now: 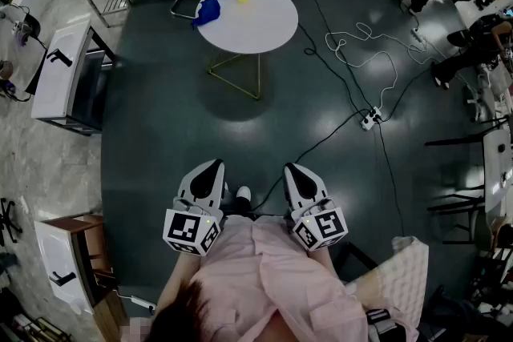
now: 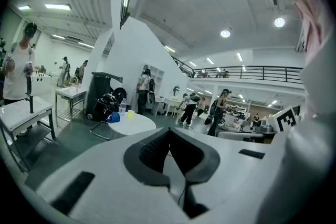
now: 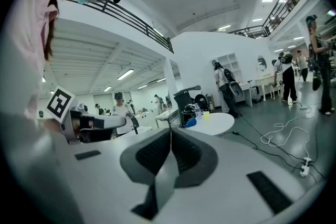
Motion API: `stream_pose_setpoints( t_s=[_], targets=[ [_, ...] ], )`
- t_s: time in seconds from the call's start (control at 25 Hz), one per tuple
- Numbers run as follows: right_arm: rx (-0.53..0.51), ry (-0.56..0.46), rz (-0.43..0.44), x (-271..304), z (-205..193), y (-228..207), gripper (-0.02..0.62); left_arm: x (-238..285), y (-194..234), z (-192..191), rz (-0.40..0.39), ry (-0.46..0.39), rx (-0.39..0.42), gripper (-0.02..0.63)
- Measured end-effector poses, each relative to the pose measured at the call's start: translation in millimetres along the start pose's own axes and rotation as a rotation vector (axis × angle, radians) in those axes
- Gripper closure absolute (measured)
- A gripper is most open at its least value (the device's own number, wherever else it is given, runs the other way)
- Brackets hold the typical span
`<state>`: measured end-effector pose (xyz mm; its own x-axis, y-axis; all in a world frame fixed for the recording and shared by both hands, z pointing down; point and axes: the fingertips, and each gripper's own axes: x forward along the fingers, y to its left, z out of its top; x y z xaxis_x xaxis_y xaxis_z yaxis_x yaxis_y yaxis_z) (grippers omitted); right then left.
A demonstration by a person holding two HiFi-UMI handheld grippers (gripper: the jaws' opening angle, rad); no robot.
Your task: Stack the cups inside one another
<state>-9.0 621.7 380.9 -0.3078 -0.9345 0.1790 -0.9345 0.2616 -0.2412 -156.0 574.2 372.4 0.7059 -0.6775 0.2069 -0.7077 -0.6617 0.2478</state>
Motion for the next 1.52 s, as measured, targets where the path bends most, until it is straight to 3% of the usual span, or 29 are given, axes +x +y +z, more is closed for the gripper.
stream_pose_setpoints(
  t_s=[0.8, 1.08, 1.36, 1.52],
  targets=[
    [0.023, -0.019, 0.011, 20.2, 6.9, -10.1, 0.561, 17.9, 12.0, 6.9, 0.005, 0.001, -0.001, 0.591],
    [0.049, -0.010, -0.006, 50.2, -8.8, -7.3, 0.561, 31.5, 46.1, -2.6, -0.008, 0.023, -0.020, 0.591],
    [0.063, -0.066, -0.124, 63.6, 22.2, -35.4, 0.561, 78.8, 42.6, 32.0, -0.131, 0.007, 0.005, 0.591],
    [0.057, -0.077, -0.146, 69.4, 37.1, -29.5, 0.561, 85.0, 44.6, 55.6, -0.169, -0.002, 0.032, 0.591]
  ],
)
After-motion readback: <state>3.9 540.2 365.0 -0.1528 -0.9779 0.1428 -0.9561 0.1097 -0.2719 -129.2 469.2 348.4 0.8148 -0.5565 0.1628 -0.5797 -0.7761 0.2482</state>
